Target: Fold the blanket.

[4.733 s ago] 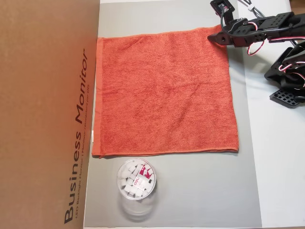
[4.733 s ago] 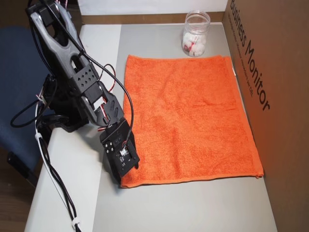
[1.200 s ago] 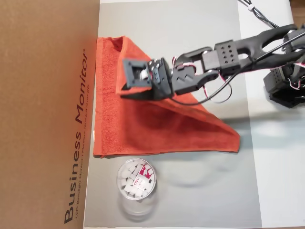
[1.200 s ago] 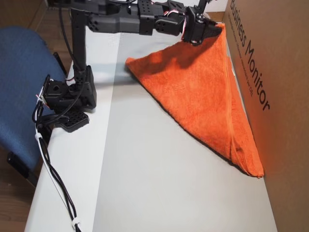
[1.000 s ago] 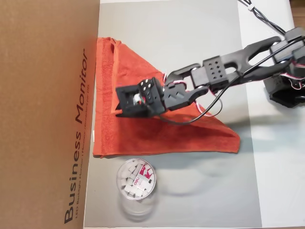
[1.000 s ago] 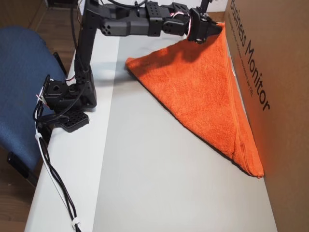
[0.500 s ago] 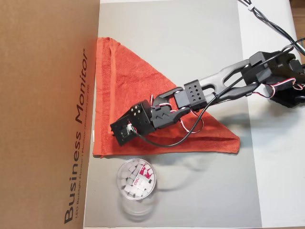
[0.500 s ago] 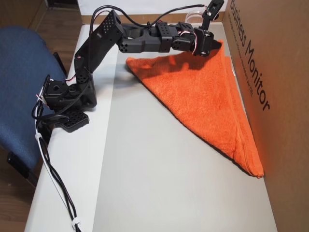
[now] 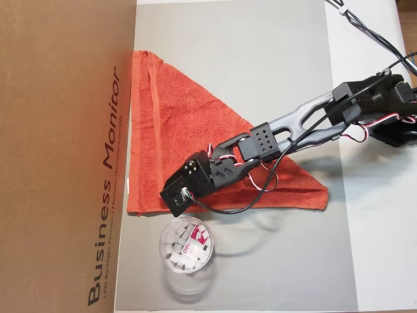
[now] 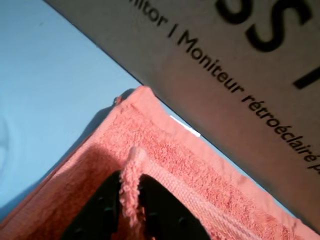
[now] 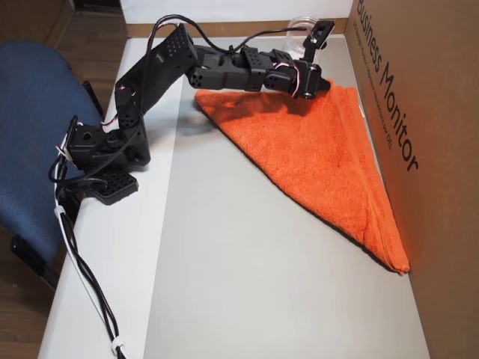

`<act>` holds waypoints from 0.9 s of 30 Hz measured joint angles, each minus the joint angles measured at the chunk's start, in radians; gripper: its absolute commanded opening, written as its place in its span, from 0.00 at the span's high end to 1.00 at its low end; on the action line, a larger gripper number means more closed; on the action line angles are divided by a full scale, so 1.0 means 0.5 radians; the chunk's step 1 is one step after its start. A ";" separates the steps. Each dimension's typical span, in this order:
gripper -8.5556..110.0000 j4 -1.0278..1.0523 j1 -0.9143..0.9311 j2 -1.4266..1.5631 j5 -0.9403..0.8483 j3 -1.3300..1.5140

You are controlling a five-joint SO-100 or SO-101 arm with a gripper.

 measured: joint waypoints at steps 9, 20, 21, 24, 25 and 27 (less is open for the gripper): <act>0.82 0.000 -0.031 -0.025 0.212 0.000; 0.82 0.000 -0.067 -0.034 0.457 0.000; 0.82 0.000 -0.086 -0.034 0.491 0.000; 0.82 0.028 -0.098 0.006 0.531 0.021; 0.82 0.043 -0.098 0.046 0.531 0.061; 0.82 0.046 -0.086 0.138 0.531 0.160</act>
